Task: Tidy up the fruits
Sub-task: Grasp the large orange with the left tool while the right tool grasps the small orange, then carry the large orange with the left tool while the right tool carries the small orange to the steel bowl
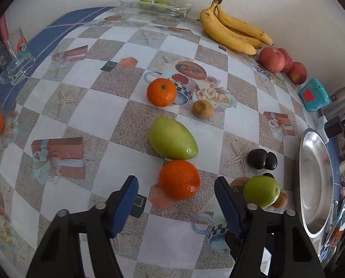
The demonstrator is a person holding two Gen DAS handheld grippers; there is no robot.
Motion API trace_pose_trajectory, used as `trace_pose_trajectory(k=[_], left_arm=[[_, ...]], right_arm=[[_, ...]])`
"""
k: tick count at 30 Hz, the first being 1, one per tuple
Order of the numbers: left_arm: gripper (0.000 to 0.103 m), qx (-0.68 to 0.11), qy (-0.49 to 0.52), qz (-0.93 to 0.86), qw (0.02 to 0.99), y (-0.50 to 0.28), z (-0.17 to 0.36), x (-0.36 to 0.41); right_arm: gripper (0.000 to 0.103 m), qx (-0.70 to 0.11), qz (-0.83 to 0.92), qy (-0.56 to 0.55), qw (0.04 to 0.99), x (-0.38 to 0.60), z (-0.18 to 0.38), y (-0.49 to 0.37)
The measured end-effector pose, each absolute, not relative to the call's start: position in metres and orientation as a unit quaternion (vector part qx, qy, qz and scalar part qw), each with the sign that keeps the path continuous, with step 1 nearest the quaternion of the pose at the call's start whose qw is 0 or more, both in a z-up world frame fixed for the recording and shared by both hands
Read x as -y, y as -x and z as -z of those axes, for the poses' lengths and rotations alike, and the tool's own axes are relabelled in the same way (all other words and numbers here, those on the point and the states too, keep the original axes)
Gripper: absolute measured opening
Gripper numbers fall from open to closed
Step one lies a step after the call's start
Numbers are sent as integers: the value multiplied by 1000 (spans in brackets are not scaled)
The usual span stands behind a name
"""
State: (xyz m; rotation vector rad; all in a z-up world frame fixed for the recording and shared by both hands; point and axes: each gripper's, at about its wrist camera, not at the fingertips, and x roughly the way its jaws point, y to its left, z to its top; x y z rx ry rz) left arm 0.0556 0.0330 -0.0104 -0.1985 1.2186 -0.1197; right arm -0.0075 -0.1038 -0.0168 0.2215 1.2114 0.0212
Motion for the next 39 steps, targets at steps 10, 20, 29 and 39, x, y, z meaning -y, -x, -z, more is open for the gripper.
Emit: trace_pose_trajectory(k=[10, 20, 29, 39], left_arm=[[40, -577, 96, 64, 809, -55, 13, -33], [39, -570, 106, 59, 812, -51, 2, -40], [39, -552, 107, 62, 825, -44, -15, -40], [39, -535, 111, 71, 834, -44, -32, -36]], right_arm=[[38, -570, -25, -108, 814, 102, 15, 8], [38, -566, -26, -119, 816, 108, 9, 13], [38, -531, -32, -143, 835, 117, -21, 23], [38, -518, 9, -156, 841, 138, -36, 18]])
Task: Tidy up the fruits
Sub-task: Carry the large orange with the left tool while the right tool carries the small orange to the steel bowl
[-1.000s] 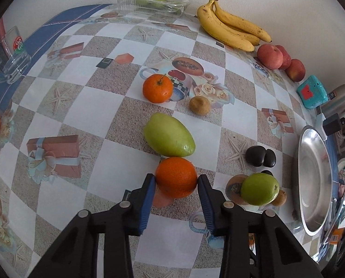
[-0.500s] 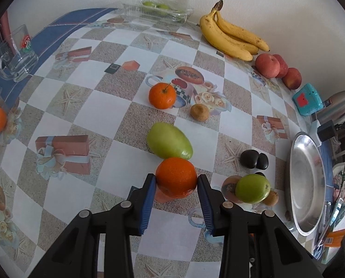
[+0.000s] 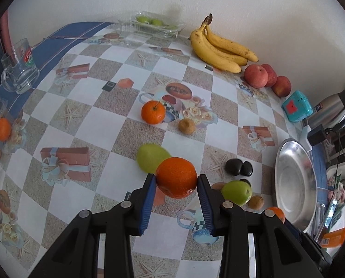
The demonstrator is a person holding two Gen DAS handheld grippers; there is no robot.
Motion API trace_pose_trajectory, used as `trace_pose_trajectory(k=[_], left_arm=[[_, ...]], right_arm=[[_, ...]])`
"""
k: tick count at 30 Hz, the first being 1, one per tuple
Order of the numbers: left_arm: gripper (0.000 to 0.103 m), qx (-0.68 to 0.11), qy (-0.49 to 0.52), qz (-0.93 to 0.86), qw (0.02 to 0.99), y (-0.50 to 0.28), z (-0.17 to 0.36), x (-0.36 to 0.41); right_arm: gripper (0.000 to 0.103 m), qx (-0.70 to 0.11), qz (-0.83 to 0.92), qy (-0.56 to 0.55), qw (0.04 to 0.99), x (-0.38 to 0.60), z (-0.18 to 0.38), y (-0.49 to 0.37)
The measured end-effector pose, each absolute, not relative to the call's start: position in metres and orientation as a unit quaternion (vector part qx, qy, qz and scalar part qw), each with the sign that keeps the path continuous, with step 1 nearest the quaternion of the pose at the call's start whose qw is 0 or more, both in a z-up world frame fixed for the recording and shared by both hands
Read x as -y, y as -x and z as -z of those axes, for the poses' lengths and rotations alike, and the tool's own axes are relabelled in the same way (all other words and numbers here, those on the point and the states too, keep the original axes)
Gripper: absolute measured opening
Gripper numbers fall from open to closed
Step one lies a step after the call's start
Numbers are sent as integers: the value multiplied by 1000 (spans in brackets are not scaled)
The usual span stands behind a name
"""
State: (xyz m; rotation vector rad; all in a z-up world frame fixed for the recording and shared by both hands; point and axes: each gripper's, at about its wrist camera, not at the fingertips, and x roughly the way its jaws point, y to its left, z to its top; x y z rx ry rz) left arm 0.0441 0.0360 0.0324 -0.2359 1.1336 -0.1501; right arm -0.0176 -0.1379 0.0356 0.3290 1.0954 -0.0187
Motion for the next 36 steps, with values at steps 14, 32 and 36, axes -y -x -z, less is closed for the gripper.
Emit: trace_pose_trajectory(k=[14, 32, 36], left_arm=[[39, -526, 82, 108, 840, -72, -57, 31], [39, -510, -17, 236, 827, -61, -42, 190], [39, -510, -34, 245, 824, -54, -32, 204]], right_arm=[[38, -495, 78, -194, 843, 205, -46, -7], [38, -493, 214, -207, 818, 329, -42, 1], [39, -498, 232, -210, 809, 342, -35, 10]])
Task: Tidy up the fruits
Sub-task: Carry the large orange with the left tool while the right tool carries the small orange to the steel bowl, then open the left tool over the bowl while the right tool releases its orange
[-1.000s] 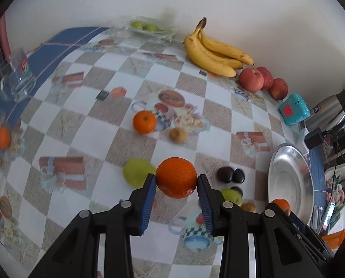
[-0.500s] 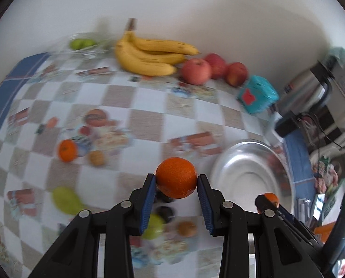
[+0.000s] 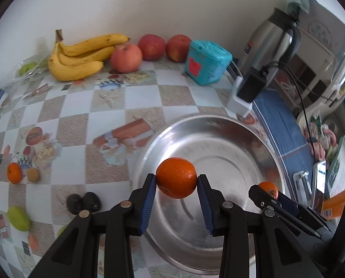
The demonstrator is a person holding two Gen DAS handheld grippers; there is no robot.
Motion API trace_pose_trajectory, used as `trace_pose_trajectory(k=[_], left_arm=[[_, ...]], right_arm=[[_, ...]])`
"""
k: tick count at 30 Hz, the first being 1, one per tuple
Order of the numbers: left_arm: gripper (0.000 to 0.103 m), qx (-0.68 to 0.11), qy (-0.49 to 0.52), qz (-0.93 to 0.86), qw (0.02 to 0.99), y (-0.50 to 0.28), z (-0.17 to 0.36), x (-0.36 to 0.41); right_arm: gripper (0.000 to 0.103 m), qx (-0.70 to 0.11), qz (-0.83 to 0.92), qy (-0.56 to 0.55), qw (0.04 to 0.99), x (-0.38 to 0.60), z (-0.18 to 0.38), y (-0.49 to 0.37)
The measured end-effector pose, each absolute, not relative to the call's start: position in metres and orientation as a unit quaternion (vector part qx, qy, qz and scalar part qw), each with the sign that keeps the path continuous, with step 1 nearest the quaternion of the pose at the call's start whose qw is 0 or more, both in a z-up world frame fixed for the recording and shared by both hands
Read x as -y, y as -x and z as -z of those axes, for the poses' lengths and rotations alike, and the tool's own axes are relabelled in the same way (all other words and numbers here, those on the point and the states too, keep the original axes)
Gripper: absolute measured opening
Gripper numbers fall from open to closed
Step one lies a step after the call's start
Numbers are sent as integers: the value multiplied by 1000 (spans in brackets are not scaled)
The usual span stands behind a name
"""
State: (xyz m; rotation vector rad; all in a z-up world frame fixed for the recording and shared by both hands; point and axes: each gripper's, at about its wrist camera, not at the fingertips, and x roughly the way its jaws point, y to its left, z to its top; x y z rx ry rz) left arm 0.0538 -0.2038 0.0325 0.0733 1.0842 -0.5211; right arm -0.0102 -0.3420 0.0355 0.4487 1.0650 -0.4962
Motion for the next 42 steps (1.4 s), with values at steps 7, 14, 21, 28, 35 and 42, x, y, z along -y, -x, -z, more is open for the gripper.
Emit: trace_pose_trajectory(k=[7, 14, 21, 28, 35, 42], left_arm=[[39, -521, -57, 246, 815, -47, -18, 216], [40, -529, -68, 242, 810, -45, -8, 220], [40, -538, -69, 237, 806, -45, -3, 220], [41, -534, -65, 241, 808, -44, -10, 219], [52, -528, -55, 232, 815, -47, -20, 211], [75, -517, -44, 205, 830, -53, -31, 193]], right_arm=[[39, -510, 240, -224, 795, 359, -20, 22], [39, -521, 237, -221, 789, 358, -11, 23], [39, -531, 236, -218, 784, 356, -6, 22], [42, -528, 234, -203, 791, 355, -11, 21], [52, -512, 231, -197, 804, 352, -27, 24], [64, -498, 230, -199, 812, 352, -41, 29]])
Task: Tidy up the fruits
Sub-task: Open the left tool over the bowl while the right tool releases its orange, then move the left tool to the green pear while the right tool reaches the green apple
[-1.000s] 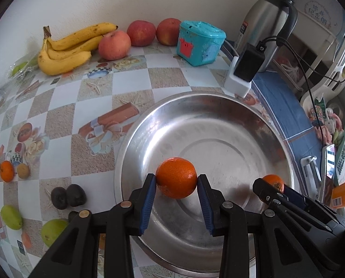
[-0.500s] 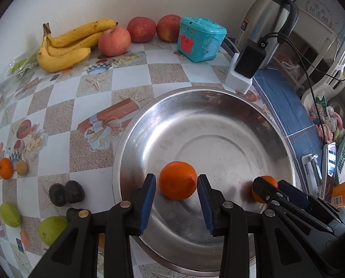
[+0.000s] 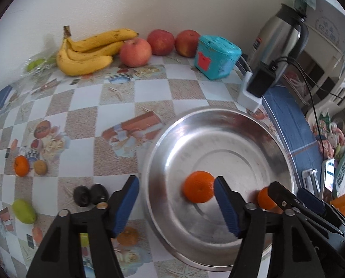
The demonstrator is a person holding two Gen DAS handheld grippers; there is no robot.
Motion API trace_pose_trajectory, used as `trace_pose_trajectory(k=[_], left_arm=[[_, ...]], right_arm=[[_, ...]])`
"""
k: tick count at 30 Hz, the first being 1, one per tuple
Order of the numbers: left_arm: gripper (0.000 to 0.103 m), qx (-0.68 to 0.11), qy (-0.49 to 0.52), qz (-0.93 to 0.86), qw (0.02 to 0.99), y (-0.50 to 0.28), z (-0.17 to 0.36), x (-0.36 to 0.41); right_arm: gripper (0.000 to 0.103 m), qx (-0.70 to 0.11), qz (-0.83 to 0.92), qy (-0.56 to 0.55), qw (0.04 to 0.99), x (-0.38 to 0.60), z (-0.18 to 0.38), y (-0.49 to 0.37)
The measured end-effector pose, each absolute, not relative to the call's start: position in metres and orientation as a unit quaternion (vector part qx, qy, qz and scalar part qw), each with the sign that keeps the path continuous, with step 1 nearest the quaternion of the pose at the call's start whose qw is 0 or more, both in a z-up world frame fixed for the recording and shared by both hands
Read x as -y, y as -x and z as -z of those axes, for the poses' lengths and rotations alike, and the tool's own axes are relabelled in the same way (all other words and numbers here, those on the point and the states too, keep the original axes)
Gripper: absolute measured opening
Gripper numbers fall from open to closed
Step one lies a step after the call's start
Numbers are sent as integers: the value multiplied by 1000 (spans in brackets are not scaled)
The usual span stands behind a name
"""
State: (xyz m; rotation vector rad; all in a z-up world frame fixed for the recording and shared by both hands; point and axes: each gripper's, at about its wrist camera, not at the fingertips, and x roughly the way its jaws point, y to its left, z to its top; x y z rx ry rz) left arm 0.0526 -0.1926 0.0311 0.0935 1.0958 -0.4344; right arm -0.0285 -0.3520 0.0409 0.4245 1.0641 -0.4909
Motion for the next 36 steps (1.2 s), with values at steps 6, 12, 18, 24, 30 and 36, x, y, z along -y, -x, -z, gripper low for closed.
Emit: trace_pose_trajectory(k=[6, 12, 18, 24, 30, 36], left_arm=[[102, -505, -56, 139, 850, -59, -29, 173], [103, -510, -61, 101, 852, -63, -24, 154], [103, -503, -57, 82, 858, -61, -26, 138], [103, -481, -42, 70, 873, -61, -35, 120], [103, -483, -59, 44, 873, -62, -32, 105], [103, -485, -46, 36, 873, -60, -30, 87]], right_arm=[[71, -491, 220, -205, 818, 350, -45, 29], [86, -486, 204, -201, 826, 343, -45, 27], [87, -481, 183, -201, 834, 334, -44, 25], [87, -469, 174, -210, 840, 329, -46, 24], [87, -456, 154, -206, 852, 320, -51, 23], [87, -450, 146, -194, 860, 310, -53, 21]])
